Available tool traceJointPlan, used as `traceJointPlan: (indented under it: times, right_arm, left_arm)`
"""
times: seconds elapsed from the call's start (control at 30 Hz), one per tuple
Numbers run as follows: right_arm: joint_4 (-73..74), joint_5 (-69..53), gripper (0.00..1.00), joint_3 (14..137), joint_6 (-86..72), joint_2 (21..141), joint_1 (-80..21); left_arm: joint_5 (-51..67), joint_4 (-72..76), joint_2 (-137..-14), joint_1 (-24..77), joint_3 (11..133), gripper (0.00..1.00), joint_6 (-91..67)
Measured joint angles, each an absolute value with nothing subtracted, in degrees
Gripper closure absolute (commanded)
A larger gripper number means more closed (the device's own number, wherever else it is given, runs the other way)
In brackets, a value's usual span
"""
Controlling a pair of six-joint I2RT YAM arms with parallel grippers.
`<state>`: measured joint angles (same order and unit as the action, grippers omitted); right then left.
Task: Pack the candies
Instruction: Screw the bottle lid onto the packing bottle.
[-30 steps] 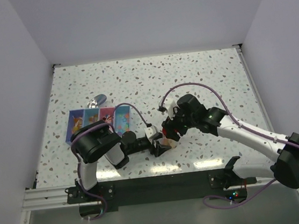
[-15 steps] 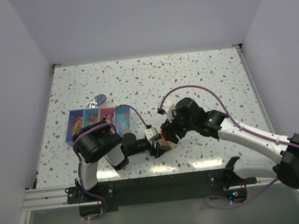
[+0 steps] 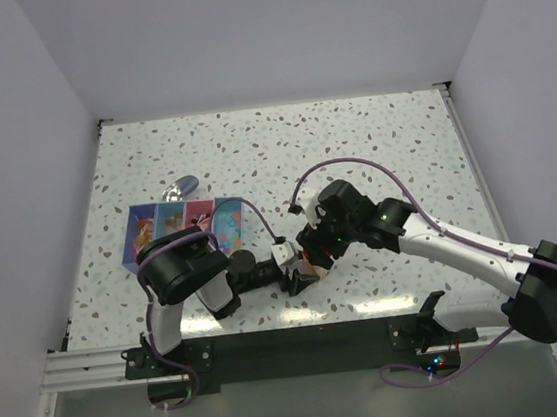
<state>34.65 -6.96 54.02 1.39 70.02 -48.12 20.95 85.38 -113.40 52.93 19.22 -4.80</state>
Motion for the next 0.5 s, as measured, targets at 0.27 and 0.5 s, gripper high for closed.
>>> traceJointPlan:
  times: [0.27, 0.5]
  right_arm:
    - [33.5, -7.0, 0.51, 53.0, -1.0, 69.9, -48.2]
    - [33.4, -6.5, 0.43, 53.0, -1.8, 70.0, -48.4]
  left_arm:
    - [20.9, 85.3, -113.4, 53.0, 19.2, 0.46, -4.7]
    - [20.9, 85.3, -113.4, 53.0, 19.2, 0.43, -4.7]
